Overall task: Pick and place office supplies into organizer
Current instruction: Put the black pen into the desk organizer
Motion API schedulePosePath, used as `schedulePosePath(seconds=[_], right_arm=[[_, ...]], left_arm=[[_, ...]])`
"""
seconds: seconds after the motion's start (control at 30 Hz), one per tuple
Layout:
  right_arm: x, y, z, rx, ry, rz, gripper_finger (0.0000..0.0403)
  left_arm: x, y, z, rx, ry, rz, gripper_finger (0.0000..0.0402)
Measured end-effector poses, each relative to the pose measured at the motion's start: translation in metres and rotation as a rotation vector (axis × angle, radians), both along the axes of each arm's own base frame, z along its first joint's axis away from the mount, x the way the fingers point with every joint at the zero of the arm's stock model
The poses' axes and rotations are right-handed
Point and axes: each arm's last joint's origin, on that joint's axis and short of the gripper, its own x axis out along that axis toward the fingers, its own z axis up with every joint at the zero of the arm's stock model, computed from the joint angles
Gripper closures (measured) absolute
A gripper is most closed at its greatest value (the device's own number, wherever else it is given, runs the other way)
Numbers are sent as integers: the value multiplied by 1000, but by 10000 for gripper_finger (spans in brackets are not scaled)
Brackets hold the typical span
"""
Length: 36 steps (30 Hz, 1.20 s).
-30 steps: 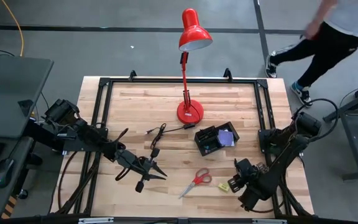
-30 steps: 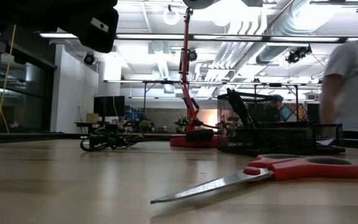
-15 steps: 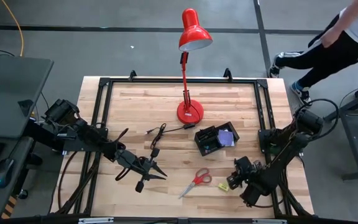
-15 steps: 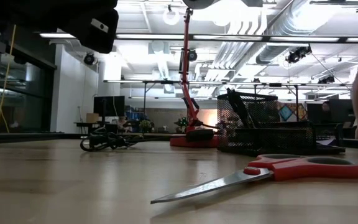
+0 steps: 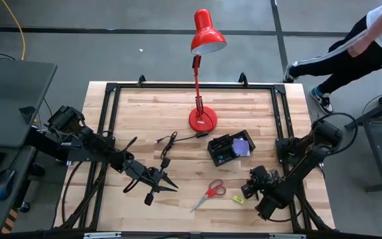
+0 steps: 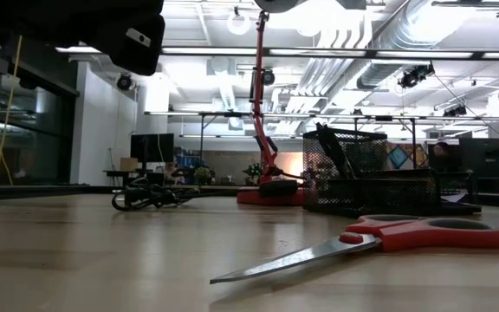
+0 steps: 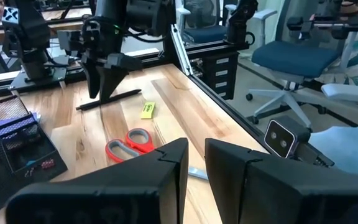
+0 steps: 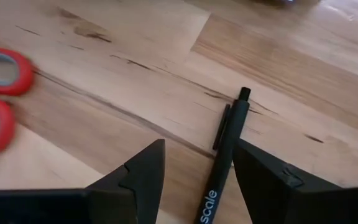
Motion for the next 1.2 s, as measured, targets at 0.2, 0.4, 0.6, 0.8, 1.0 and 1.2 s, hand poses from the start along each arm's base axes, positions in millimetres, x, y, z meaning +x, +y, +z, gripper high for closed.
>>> schedulePosePath(seconds=[0.2,0.4,0.6,0.8,1.0,1.2], right_arm=[[-3,6,-13,-16,22,-7,224],[-11,17,-21,-2,-24,-5,224],[-15,36,-22,9,-71,-23,224],[-12,55,-33,-118,-54,7,224],[-4,83,-37,-263,-10,29,224],[-2,99,-54,-427,14,82,224]], left_arm=[[0,0,0,0,1,0,355],[0,0,-1,3,7,0,355],[0,0,-1,1,15,1,355],[0,0,-1,-14,19,4,355],[0,0,-4,-6,31,4,355],[0,0,-3,8,16,0,355]])
